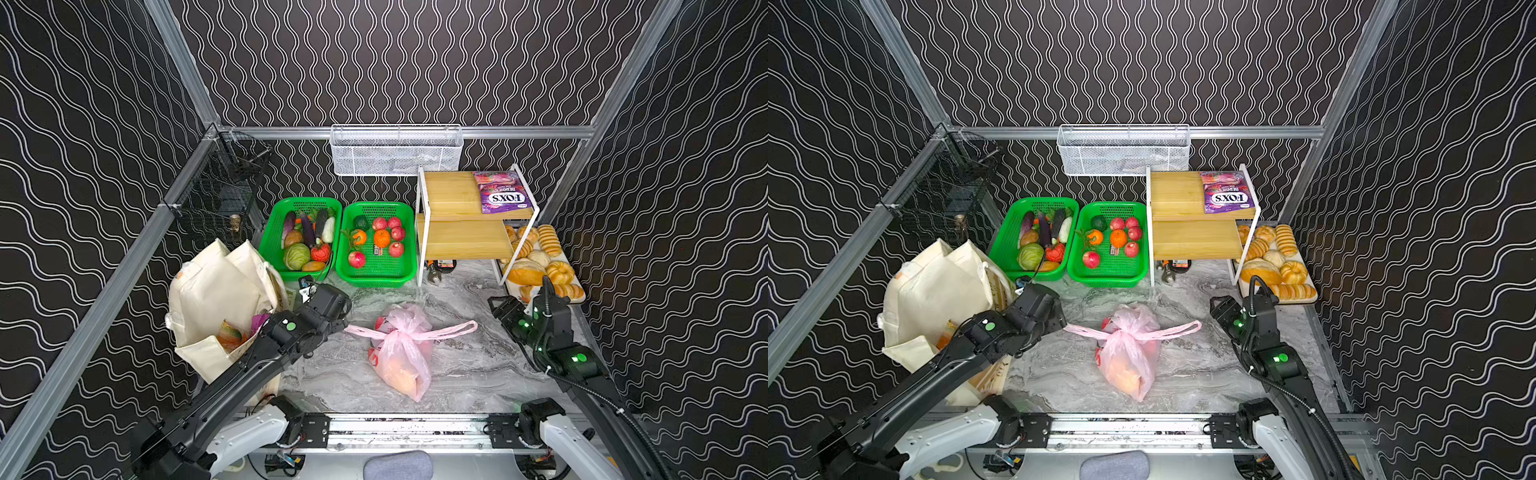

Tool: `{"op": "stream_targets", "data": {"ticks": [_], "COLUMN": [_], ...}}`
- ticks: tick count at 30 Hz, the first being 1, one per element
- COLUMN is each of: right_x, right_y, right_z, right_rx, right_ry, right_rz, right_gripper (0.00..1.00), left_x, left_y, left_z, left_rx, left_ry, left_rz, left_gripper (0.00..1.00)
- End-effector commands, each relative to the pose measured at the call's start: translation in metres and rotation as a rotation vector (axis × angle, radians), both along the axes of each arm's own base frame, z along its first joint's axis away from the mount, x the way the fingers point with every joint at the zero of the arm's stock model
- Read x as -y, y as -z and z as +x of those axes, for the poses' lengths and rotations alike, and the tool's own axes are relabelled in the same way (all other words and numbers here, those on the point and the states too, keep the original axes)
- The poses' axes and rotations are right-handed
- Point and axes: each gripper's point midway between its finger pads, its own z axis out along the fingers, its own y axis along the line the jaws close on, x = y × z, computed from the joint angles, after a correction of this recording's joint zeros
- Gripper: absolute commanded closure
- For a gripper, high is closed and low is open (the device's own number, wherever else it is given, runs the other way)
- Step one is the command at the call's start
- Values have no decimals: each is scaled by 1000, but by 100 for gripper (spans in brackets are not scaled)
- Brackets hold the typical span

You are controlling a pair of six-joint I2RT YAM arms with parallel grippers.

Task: Place the mixed food into the grocery bags and tie them
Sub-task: 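Reach the left gripper over the pink bag and grasp its knotted handles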

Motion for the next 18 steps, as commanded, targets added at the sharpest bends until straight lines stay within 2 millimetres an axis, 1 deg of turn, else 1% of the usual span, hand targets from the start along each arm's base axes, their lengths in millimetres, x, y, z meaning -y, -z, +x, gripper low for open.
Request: {"op": "stream_targets", "data": {"ticks": [1, 3, 5, 7, 8, 10, 15, 16, 18], "right_x": [8, 9, 8, 6, 4, -1, -15, -17, -20], "right_y": [-8, -15, -18, -19, -19, -15, -10, -10, -11], "right_z": [-7, -9, -10, -10, -10, -8, -4, -3, -1], "right_rx": [28, 69, 91, 93, 88, 67, 36, 35, 36], "right_ry": [39, 38, 30, 15, 3, -19, -79, -88, -98], "right_rz": [-7, -1, 6, 7, 8, 11, 49, 59, 68], "right_gripper": [29, 29, 28, 27, 27, 27, 26, 26, 26], "left_x": [14, 30, 58, 67, 70, 69, 55, 56, 71], "left_y": [-15, -27, -41, -48, -52, -59, -78, -83, -89], "left_z": [4, 8, 10, 9, 7, 5, 5, 5, 4], "left_rx": [13, 37, 72, 79, 87, 94, 115, 126, 154], "left_ry": [116, 201, 339, 375, 394, 400, 361, 371, 449], "left_rz": [7, -34, -101, -114, -101, -51, 34, 30, -10], "left_gripper": [23, 24, 27, 27, 26, 23, 18, 18, 21]}}
